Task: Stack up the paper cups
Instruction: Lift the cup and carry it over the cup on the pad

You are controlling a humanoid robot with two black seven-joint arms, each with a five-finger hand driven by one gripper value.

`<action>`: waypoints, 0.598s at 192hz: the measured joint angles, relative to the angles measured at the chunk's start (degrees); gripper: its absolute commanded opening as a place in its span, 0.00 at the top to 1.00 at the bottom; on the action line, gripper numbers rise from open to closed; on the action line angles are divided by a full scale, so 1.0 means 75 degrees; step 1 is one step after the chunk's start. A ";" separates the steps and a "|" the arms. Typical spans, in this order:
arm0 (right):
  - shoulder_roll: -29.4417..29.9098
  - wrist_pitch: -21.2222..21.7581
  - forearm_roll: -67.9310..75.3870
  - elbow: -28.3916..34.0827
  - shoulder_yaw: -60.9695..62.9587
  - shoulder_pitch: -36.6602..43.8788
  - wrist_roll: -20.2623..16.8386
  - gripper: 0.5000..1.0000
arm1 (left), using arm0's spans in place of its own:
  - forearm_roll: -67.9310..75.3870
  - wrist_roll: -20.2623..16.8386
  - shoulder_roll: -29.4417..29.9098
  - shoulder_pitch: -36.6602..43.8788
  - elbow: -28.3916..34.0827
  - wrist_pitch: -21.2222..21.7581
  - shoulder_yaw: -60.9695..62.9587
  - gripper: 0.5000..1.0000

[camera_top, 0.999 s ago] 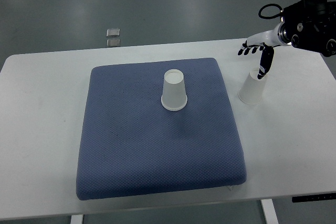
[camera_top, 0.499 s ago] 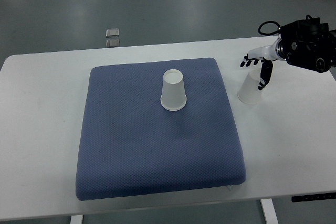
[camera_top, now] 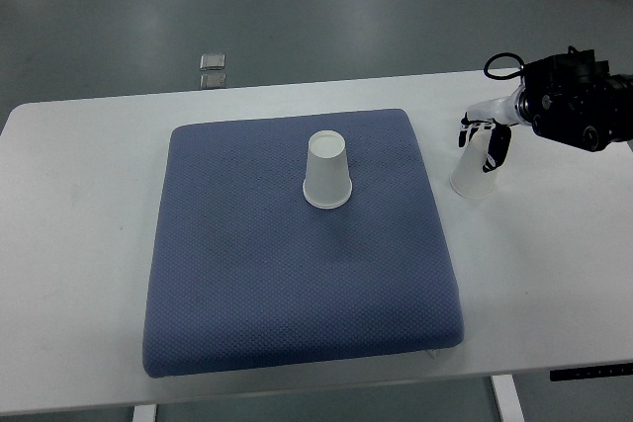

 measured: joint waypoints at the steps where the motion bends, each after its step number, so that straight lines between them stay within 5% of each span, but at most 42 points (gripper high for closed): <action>1: 0.0001 0.0000 0.0000 -0.0004 -0.0002 -0.0002 0.0000 0.65 | 0.0000 0.0000 0.0000 0.0000 0.0000 0.0000 0.0000 0.00; 60: -0.0126 0.0156 -0.0134 0.0188 -0.0092 0.0521 0.0000 0.68 | 0.0000 0.0000 0.0000 0.0001 0.0009 0.0002 0.0001 0.00; 115: -0.1300 0.1378 -0.0395 0.2221 -0.0085 0.3918 0.0000 0.64 | 0.0000 0.0000 0.0000 -0.0001 0.0008 0.0002 0.0000 0.00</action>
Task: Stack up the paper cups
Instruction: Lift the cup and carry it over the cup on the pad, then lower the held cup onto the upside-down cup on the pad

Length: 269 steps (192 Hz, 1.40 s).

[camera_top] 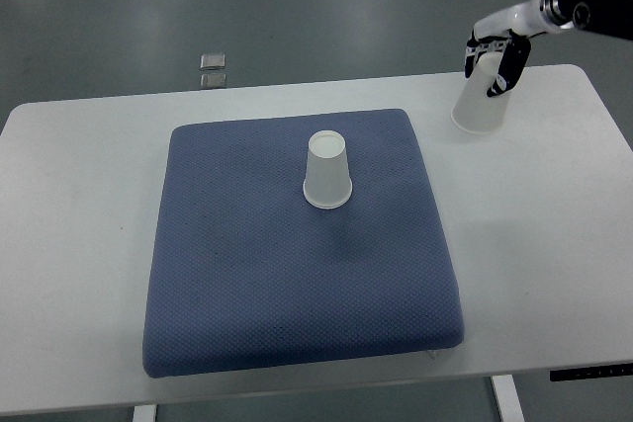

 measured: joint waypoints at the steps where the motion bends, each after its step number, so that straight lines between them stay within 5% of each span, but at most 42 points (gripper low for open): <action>1: -0.0019 0.0021 -0.0011 0.0027 0.0000 0.0058 0.0000 0.64 | 0.0000 0.0000 0.0000 0.0000 -0.0001 0.0000 0.0000 0.00; 65: -0.0144 0.0645 -0.0425 0.0534 0.0108 0.1248 -0.0004 0.64 | 0.0000 0.0000 0.0000 0.0000 0.0003 0.0000 0.0000 0.00; 137: 0.1824 0.0726 0.0781 0.0522 0.0666 0.2157 -0.0011 0.64 | 0.0000 0.0000 0.0000 0.0000 -0.0004 0.0000 0.0007 0.00; 206: 0.3023 0.0619 0.1061 0.0290 0.0674 0.1652 -0.0010 0.64 | -0.0010 -0.0007 0.0000 0.0015 0.0012 0.0000 -0.0004 0.00; 269: 0.3217 0.0386 0.1074 -0.0098 0.0674 0.1062 -0.0001 0.63 | -0.0012 -0.0011 0.0000 0.0027 0.0014 0.0000 -0.0001 0.00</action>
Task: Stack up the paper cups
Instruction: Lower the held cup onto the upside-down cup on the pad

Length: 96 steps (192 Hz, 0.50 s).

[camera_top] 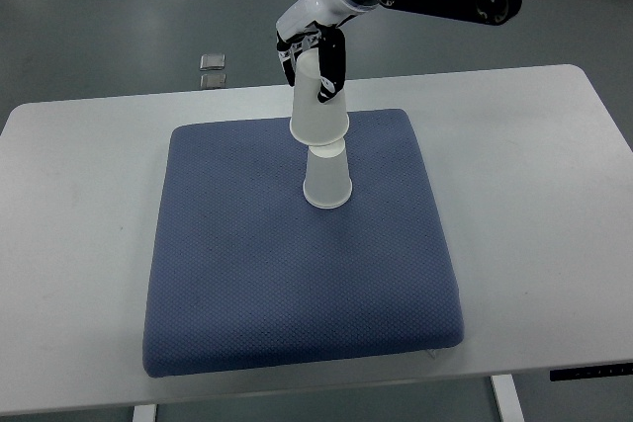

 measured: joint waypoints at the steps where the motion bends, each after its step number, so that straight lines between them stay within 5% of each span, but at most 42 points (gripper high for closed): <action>1: 0.0000 -0.0003 0.0000 -0.0006 0.0000 -0.0009 0.0000 0.63 | 0.0000 0.0000 0.0000 0.0000 0.0000 0.0000 0.0000 0.00; 96: 0.0001 -0.0109 -0.0008 -0.0400 -0.0008 -0.0651 0.0000 0.63 | 0.0000 0.0000 0.0000 0.0015 0.0016 0.0000 0.0002 0.00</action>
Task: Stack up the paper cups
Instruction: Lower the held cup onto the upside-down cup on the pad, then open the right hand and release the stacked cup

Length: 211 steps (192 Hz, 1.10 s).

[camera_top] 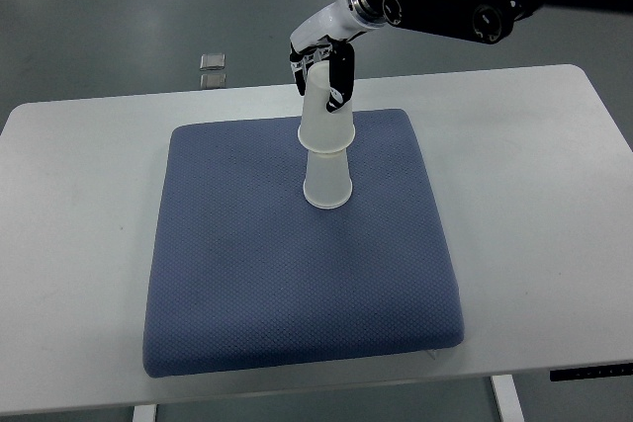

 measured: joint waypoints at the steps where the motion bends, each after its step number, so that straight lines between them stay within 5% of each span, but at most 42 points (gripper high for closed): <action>1: 0.0000 0.0000 0.0000 -0.0002 0.0000 -0.0002 0.0000 0.63 | 0.0000 0.0000 0.0000 0.0000 0.0000 0.0000 0.0000 0.00; 211: 0.0000 -0.0273 0.0018 -0.0535 0.0005 -0.0948 0.0000 0.50 | 0.0001 0.0000 0.0000 0.0020 0.0011 0.0000 0.0000 0.00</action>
